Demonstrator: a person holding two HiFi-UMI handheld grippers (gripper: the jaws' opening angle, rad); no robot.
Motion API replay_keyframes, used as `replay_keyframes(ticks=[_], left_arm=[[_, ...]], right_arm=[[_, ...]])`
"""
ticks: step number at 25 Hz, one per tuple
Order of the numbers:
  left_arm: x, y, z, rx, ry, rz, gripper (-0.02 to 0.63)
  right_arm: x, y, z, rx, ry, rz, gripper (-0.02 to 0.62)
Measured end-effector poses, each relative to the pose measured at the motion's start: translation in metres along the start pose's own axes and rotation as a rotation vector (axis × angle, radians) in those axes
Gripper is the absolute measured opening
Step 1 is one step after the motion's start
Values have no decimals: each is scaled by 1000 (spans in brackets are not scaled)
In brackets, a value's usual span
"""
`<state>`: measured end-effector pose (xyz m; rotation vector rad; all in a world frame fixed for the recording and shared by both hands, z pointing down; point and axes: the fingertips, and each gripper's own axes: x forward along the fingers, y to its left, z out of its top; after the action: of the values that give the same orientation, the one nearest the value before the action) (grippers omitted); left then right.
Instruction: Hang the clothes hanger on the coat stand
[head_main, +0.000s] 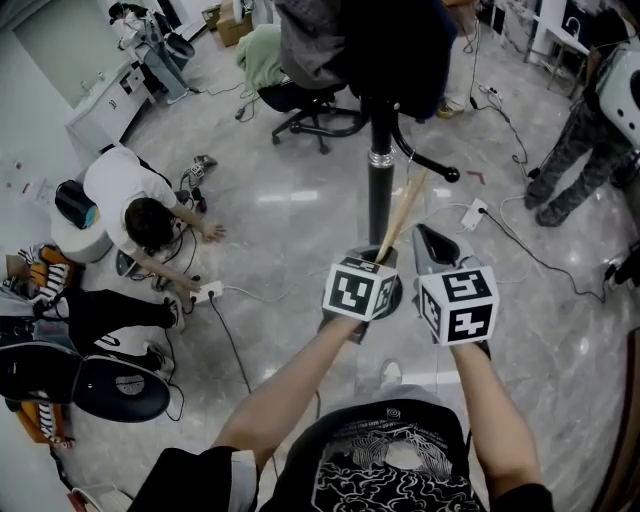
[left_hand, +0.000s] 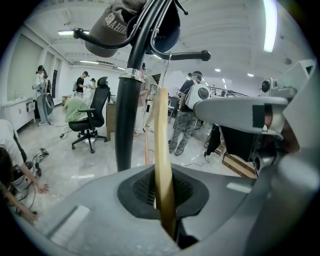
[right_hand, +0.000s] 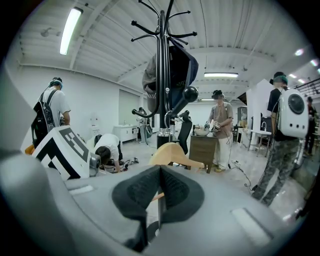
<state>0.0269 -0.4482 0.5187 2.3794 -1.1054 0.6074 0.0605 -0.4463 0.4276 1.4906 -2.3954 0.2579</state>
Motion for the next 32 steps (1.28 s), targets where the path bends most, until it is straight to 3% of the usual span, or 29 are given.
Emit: replay_keyframes(ticks=[16, 23, 32], left_arm=[[-10, 8, 11, 27, -38, 19, 18], [-18, 7, 11, 21, -64, 8, 105], [-39, 6, 18, 30, -101, 20, 115]], right_arm=[[-5, 2, 3, 19, 6, -17, 0], [-12, 7, 1, 19, -2, -27, 0], [-21, 18, 2, 22, -9, -25, 0]])
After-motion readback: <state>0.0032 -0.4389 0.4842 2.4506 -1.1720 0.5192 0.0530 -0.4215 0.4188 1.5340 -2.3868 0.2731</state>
